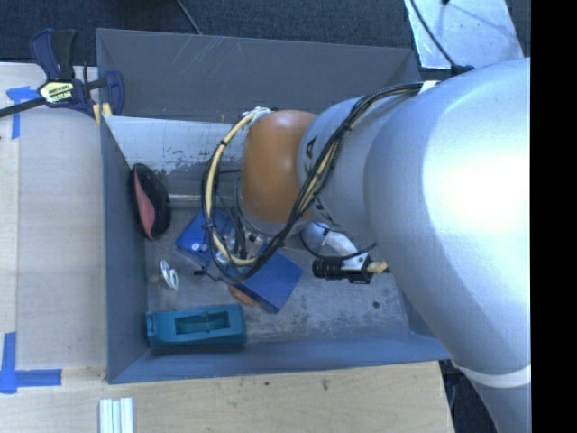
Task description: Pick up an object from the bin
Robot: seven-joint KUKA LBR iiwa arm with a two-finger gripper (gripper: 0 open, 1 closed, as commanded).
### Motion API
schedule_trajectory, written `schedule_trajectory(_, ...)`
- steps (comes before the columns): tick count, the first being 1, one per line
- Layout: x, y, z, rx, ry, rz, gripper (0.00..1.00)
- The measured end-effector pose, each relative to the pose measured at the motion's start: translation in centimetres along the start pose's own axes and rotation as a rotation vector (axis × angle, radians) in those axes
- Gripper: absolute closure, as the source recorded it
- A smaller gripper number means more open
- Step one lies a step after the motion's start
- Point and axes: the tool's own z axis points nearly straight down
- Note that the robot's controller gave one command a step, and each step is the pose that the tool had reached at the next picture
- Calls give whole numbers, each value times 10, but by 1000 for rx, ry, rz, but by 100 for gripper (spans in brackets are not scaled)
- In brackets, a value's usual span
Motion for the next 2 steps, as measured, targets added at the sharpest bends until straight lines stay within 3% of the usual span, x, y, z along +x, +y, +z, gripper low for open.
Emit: schedule_trajectory(2,0,0,-6,2,0,-1,100)
